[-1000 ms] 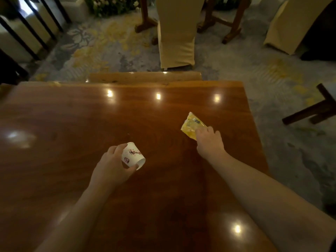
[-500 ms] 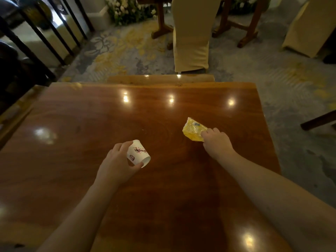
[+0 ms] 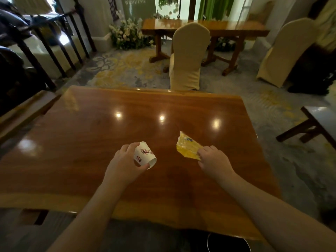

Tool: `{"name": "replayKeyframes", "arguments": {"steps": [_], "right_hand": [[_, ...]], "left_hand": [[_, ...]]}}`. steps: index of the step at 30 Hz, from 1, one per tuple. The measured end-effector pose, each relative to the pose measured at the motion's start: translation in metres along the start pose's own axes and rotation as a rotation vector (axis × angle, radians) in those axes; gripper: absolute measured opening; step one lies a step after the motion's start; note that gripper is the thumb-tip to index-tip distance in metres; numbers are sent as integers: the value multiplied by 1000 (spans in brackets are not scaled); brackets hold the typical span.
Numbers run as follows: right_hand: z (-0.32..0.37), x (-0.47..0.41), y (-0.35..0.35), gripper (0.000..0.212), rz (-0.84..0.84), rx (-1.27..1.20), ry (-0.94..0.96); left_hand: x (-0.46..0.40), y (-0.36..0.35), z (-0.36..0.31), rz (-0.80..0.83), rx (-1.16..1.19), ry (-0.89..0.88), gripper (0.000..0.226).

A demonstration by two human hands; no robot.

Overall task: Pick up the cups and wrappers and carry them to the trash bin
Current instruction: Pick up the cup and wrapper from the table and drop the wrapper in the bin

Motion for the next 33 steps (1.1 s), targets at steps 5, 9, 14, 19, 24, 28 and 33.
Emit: {"name": "replayKeyframes", "arguments": {"steps": [5,9,14,19,24,28,33], "right_hand": [[77,72,31,17,-32,-37,-11],[122,133,46,16,-22,-81,-38],[139,205,59,16,-38,-123,-107],[127,280,57,23,-36,-156,-150],[87,354,39,27,-2,-190,-177],[50,415,18,27,43,-246,-176],[-1,484,-19,20,145,-331,-186]], "left_hand": [[64,6,32,59,13,-49,84],[113,2,46,115,39,-77,86],[165,-13,42,175,49,-104,87],[217,-34,14,216,68,-147,85],[271,-77,-40,257,47,-147,85],[321,-127,-78,301,25,-98,85],[373,-200,-109,381,-43,-19,85]]}}
Point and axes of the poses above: each hand's wrist, its own x-axis away from the middle knuckle, its own y-axis out of the back of the hand, z = x × y, the point moved 4 cm from there along -x, towards the middle knuckle, and after that the axes turned 13 degrees about y, right-handed, at the moved point
